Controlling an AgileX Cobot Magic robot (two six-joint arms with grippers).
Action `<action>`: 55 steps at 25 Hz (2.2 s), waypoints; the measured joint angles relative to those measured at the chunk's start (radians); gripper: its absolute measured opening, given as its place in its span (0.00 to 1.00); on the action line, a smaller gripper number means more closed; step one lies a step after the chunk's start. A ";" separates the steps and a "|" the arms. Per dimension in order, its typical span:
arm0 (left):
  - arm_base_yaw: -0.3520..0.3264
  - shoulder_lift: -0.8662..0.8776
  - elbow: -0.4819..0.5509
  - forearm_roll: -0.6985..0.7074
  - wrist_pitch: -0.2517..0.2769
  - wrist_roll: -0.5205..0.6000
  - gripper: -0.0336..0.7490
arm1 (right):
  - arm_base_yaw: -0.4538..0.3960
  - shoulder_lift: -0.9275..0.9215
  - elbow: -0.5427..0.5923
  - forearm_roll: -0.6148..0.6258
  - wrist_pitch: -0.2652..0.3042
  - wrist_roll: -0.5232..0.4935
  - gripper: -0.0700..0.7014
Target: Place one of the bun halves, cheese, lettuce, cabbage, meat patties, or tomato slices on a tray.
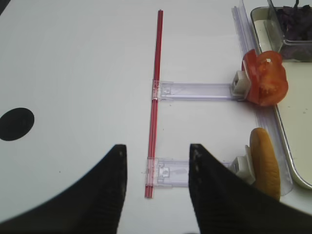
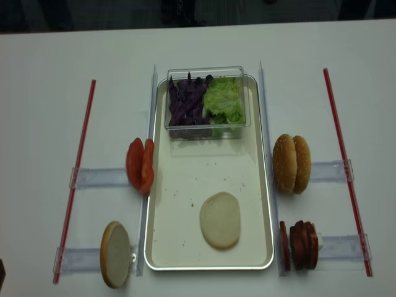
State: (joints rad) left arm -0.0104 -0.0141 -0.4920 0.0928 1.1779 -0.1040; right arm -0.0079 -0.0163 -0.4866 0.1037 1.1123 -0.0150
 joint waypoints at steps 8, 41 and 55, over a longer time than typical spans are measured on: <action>0.000 -0.002 0.000 0.000 0.000 0.000 0.41 | 0.000 0.000 0.000 0.000 0.000 0.000 0.69; 0.000 -0.002 0.000 0.000 0.000 0.002 0.41 | 0.000 0.000 0.000 0.000 0.000 0.000 0.69; 0.000 -0.002 0.000 0.000 0.000 0.002 0.41 | 0.000 0.000 0.000 0.000 0.000 -0.002 0.69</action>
State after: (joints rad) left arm -0.0104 -0.0164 -0.4920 0.0928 1.1779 -0.1023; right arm -0.0079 -0.0163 -0.4866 0.1037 1.1123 -0.0170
